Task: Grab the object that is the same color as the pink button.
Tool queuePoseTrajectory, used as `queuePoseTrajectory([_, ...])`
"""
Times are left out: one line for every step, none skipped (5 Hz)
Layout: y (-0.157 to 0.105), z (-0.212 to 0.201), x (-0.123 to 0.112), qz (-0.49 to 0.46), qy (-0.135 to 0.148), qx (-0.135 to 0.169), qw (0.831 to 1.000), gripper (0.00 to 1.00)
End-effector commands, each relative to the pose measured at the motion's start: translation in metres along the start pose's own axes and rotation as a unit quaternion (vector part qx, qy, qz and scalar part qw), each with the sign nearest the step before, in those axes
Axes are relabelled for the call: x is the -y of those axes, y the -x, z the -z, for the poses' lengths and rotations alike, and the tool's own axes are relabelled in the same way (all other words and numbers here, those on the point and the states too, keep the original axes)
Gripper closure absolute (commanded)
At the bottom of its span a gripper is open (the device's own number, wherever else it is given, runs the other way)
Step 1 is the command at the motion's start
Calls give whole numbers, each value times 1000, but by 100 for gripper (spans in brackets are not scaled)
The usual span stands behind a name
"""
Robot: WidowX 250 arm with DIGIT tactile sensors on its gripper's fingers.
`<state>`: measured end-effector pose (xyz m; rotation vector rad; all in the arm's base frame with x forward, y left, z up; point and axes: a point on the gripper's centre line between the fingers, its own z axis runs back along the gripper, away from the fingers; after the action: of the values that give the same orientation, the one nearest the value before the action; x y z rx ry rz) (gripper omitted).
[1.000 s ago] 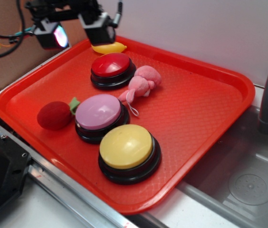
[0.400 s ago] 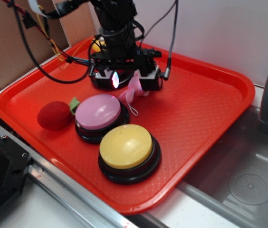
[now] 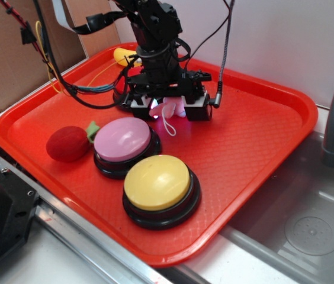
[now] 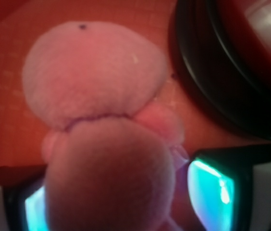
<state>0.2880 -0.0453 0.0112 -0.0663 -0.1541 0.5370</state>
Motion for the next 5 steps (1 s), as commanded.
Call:
queuePoseTrajectory([-5,-31,-2,-11,14,17,1000,100])
queuePoseTrajectory([-6,-71,-4,72,-28,2,997,100])
queuePoseTrajectory([-6,-111,-2,181,-46,-50,981,100])
queuePoseTrajectory([0,-146,-3,217,-39,-35,975,100])
queuePoseTrajectory([7,-184,-11,233,-8,-25,972,100])
